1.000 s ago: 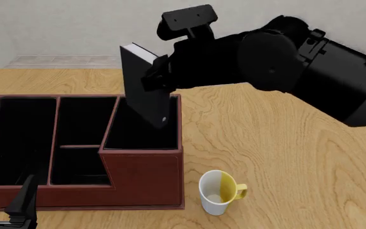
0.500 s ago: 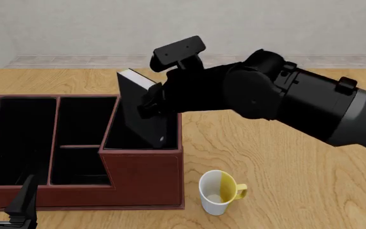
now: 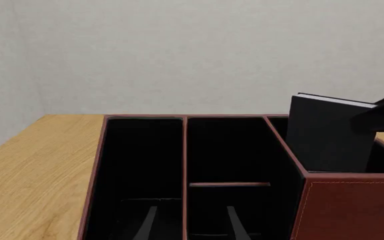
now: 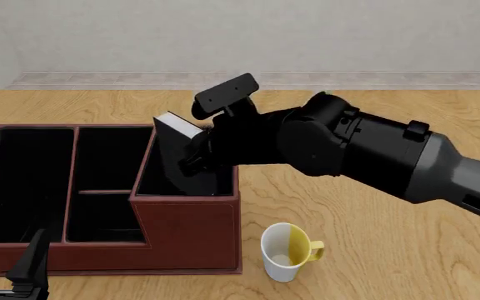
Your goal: Pick up the book and place it in the right compartment of the caddy.
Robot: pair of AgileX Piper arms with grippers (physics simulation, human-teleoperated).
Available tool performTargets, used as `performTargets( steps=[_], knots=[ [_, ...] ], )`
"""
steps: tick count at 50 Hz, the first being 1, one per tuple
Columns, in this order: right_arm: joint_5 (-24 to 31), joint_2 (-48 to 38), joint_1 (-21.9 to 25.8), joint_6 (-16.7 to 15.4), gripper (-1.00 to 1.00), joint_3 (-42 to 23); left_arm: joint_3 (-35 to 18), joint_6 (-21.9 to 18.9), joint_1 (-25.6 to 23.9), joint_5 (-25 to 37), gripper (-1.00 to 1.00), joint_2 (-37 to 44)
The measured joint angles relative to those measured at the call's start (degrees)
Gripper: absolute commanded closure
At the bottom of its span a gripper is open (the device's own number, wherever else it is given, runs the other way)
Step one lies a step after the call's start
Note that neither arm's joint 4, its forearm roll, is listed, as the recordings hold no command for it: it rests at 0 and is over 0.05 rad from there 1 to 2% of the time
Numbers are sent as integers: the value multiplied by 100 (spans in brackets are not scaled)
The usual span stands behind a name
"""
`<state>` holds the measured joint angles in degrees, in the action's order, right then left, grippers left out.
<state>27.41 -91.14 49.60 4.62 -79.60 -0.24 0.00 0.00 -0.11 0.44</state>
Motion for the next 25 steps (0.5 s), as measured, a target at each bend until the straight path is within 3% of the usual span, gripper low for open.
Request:
performTargets(
  steps=[25],
  knots=[
    [-267,-115,-19,38,100,271,0,0,0,0,-100,0]
  ],
)
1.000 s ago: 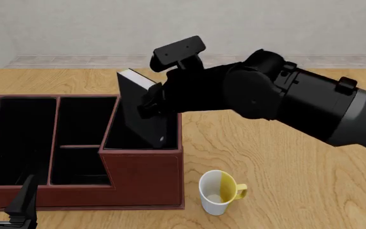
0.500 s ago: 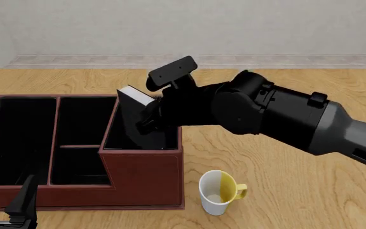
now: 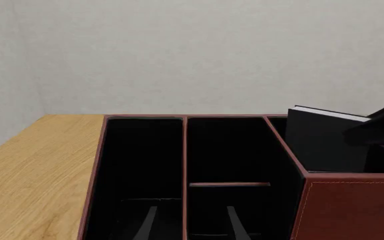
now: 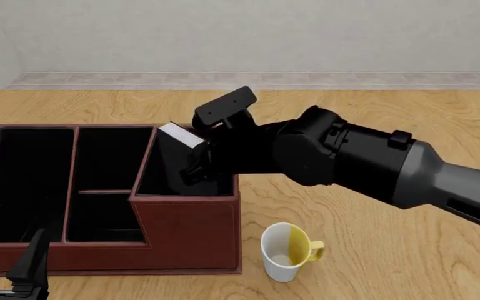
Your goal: Pick up the book and place it in the right compartment of the caddy.
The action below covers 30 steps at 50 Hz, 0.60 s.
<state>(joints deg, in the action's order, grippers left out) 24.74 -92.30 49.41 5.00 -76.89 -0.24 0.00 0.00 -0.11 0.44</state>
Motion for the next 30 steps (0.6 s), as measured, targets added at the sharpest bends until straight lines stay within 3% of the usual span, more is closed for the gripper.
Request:
performTargets(
  steps=[8,9,30],
  knots=[
    [5,-8,-18,-16,100,-15,0,0,0,0,-100,0],
    [8,-7,-19,-19,-100,-17,0,0,0,0,-100,0],
    [23,25,49,18,-100,-111,0,0,0,0,-100,0]
  ],
)
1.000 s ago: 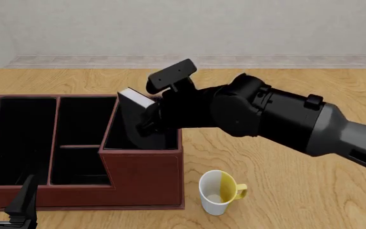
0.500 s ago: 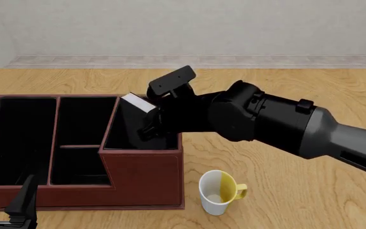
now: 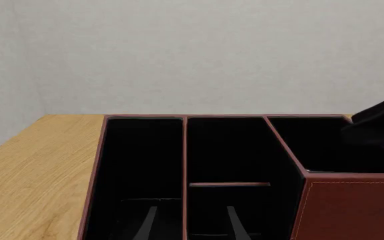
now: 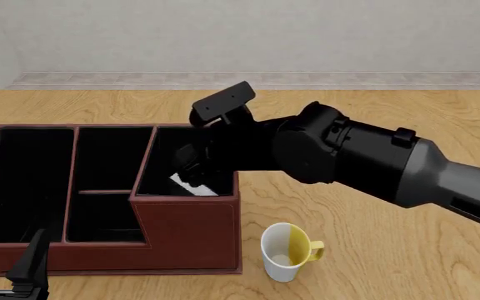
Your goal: Pick up the book and place it in the right compartment of the caddy.
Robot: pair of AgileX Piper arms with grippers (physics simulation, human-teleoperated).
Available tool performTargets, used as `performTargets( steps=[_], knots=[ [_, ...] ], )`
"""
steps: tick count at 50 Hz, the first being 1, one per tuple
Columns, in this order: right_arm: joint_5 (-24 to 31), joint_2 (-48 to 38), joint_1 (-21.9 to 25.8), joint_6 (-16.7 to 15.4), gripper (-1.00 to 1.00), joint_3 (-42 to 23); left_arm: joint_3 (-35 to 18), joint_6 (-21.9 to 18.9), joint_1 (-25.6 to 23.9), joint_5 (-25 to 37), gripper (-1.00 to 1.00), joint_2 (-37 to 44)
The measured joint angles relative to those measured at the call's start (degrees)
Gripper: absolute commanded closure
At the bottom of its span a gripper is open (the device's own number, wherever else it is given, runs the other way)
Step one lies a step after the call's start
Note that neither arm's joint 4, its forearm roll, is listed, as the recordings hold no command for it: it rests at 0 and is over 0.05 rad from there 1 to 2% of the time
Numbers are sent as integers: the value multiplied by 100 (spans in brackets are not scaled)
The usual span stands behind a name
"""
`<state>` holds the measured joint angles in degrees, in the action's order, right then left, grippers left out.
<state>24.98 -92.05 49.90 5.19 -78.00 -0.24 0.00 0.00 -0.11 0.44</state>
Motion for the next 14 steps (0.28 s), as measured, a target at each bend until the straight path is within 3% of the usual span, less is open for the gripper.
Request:
performTargets(
  steps=[14],
  knots=[
    [-29,127,19,-67,-100,53,0,0,0,0,-100,0]
  ],
)
